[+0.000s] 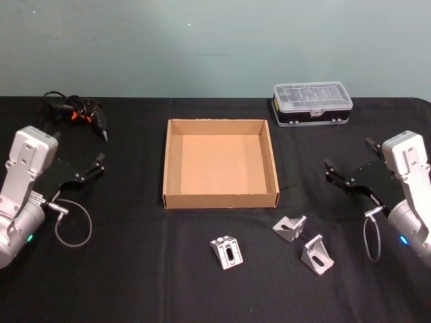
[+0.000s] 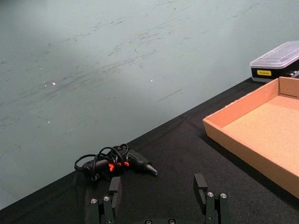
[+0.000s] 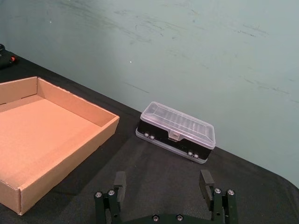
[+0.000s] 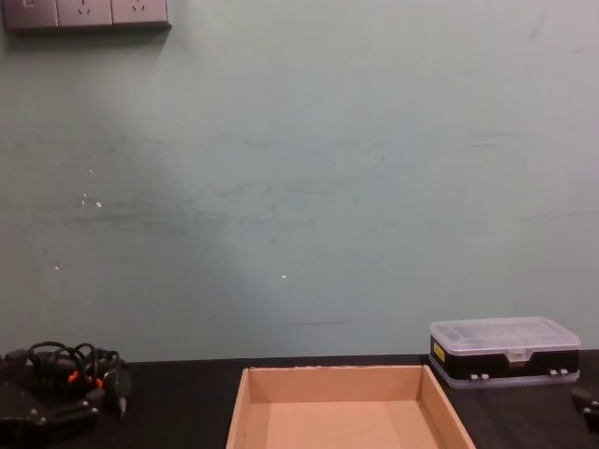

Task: Use one hand to pick up the angle iron from the table and place it into the box.

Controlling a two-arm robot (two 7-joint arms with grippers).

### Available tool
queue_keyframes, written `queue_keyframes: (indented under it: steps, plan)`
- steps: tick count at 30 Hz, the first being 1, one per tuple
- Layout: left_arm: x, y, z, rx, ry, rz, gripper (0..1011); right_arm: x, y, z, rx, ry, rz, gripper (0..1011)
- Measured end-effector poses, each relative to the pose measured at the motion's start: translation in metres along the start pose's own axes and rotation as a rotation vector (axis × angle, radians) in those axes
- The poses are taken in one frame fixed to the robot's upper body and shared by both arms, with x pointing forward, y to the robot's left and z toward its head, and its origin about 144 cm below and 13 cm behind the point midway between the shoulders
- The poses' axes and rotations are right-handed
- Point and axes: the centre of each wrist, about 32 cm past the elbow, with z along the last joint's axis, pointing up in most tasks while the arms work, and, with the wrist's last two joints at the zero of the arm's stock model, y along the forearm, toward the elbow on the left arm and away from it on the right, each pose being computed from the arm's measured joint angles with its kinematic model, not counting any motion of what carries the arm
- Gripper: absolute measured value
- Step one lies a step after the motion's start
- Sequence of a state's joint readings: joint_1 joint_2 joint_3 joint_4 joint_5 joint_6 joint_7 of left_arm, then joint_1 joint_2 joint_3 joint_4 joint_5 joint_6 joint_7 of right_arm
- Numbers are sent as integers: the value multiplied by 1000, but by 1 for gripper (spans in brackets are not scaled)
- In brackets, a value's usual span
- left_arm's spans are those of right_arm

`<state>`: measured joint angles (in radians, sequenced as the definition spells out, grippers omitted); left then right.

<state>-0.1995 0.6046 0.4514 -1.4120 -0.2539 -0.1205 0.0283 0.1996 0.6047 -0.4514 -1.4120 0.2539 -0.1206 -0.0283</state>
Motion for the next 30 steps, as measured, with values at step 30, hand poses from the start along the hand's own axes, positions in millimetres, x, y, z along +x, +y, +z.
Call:
queue_keyframes:
  steps: [30]
  plan:
    - [0,0,0,0,0,0,1011,0,0,0,0,0,0,1000]
